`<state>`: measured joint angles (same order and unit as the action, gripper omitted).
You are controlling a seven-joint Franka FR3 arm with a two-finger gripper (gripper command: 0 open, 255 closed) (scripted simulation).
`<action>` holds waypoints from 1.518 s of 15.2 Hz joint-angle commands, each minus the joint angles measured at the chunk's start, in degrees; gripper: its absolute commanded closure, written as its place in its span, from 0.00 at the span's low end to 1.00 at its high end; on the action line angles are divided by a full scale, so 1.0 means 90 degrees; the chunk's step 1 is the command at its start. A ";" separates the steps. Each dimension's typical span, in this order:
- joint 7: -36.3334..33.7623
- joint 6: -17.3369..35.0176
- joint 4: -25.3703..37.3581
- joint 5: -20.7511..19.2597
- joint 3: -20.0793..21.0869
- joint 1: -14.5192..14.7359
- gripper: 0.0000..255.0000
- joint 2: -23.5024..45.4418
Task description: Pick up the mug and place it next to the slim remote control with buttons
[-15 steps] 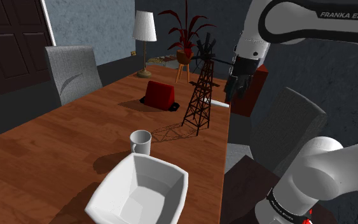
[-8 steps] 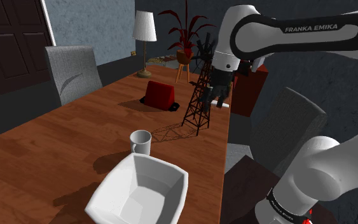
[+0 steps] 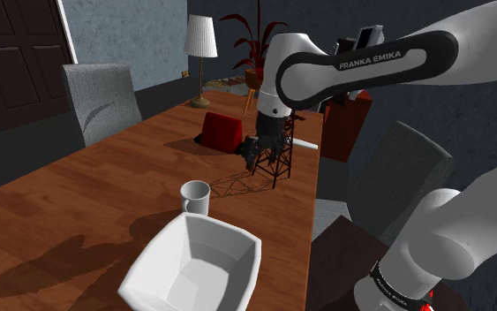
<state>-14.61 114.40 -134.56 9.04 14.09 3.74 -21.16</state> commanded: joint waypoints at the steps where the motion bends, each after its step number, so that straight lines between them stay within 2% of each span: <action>1: -0.0264 0.0313 0.0265 -0.0046 0.0197 0.0022 0.00 0.0529; 6: -0.0897 0.0917 0.0893 -0.0340 0.0557 0.0089 0.00 0.1697; 12: -0.1701 0.1369 0.1880 -0.0949 0.0777 0.0291 0.00 0.3123; 19: -0.1810 0.1911 0.1666 -0.1106 0.0753 0.0346 0.00 0.3471; 23: -0.1820 0.1955 0.1651 -0.1121 0.0750 0.0350 0.00 0.3502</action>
<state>-30.98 131.92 -119.65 -1.03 20.85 6.89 10.34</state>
